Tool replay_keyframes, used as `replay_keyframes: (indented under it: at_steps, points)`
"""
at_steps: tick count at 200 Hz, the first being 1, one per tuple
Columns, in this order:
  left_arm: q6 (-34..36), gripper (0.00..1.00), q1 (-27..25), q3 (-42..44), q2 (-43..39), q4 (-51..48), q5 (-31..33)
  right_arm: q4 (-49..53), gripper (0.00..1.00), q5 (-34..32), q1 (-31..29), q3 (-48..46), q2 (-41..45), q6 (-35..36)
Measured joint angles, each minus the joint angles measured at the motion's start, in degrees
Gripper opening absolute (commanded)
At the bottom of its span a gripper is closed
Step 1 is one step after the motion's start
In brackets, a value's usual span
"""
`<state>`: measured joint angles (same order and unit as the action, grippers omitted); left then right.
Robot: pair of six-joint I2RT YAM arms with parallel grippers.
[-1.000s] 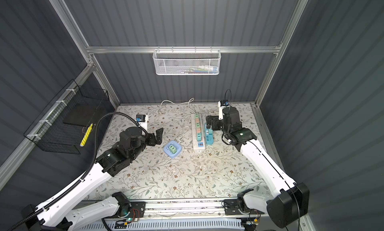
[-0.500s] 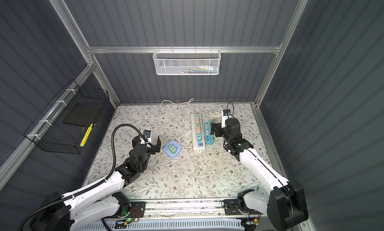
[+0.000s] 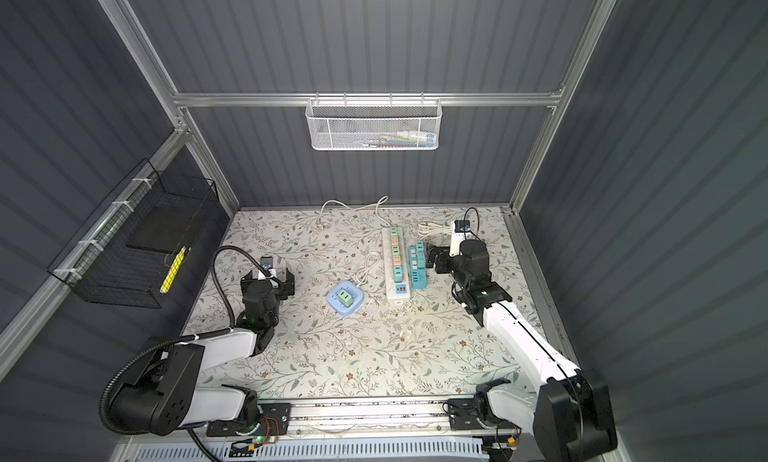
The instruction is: Insert the plug
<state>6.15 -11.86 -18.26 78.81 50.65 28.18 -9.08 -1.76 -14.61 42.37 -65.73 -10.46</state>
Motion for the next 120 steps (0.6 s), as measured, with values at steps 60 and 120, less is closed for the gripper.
replay_keyframes:
  at_steps: [60, 120]
  points:
    - [-4.8, 1.0, 5.7, 3.5, 19.8, 18.9, -8.0, -1.7, 0.99, -0.1, 0.6, -1.6, 0.6, 0.1]
    - [-4.7, 1.0, 6.0, -6.6, 19.9, 9.2, -14.4, -2.1, 0.99, -1.7, 1.0, -3.0, 0.4, 0.0]
